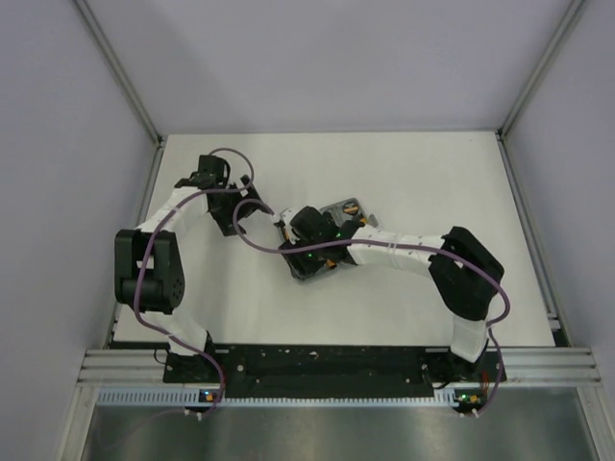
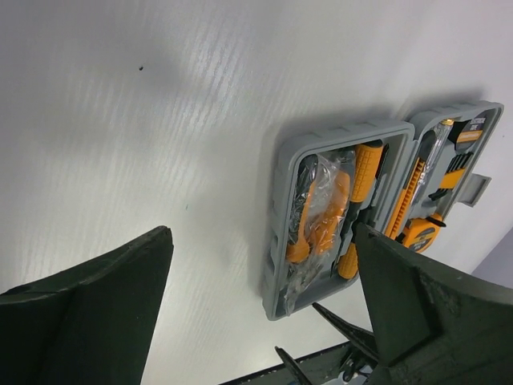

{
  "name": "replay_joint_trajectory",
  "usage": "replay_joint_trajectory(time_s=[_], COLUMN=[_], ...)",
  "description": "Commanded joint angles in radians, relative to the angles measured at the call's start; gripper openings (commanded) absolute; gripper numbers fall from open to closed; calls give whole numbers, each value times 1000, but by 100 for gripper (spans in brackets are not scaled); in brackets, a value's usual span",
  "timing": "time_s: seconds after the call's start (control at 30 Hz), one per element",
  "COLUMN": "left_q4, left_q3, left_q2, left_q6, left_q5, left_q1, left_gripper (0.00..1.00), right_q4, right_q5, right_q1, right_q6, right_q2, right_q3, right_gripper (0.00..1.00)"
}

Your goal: Pack the tool kit

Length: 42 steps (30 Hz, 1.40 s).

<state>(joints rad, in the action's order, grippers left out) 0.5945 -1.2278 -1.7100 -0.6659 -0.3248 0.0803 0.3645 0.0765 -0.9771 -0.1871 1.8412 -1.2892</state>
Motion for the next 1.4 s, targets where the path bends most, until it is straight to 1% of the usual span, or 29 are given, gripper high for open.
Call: replay_joint_trajectory(time_s=[0.0, 0.17, 0.33, 0.43, 0.57, 0.67, 0.87, 0.97, 1.1, 1.17, 1.27, 1.33, 1.37], left_q4=[-30, -58, -119, -145, -165, -197, -298, -311, -317, -335, -340, -338, -334], left_q3=[-12, 4, 42, 67, 85, 112, 194, 220, 228, 226, 215, 215, 217], left_q2=[33, 32, 24, 21, 13, 15, 3, -3, -20, -28, -43, -54, -62], left_q6=[26, 19, -6, -17, -6, -6, -27, -32, -31, -35, -50, -63, -67], left_q5=[-29, -72, -147, -183, -212, -258, -382, -385, -399, -411, -407, -404, -399], left_q1=[-7, -10, -11, -11, -11, -11, 1, 18, 36, 44, 56, 62, 62], left_gripper=[99, 99, 94, 92, 91, 91, 88, 87, 86, 84, 77, 65, 61], right_q4=[-55, -45, -45, -45, -45, -48, -50, -79, -162, -177, -196, -213, -219], right_q5=[22, 37, 26, 0, -33, -46, 34, 61, 103, 115, 124, 132, 134], right_q1=[-23, -32, -41, -44, -43, -44, -41, -38, -28, -26, -22, -17, -14], right_q6=[58, 55, 52, 44, 26, 21, 18, -1, -31, -32, -54, -71, -78], right_q2=[39, 85, 110, 121, 125, 113, 93, 82, 43, 39, 39, 38, 38], right_q3=[-10, -4, 8, 11, 5, -1, -93, -108, -75, -79, -84, -85, -87], right_gripper=[51, 44, 39, 30, 12, 1, 0, 0, 0, 0, 0, 0, 0])
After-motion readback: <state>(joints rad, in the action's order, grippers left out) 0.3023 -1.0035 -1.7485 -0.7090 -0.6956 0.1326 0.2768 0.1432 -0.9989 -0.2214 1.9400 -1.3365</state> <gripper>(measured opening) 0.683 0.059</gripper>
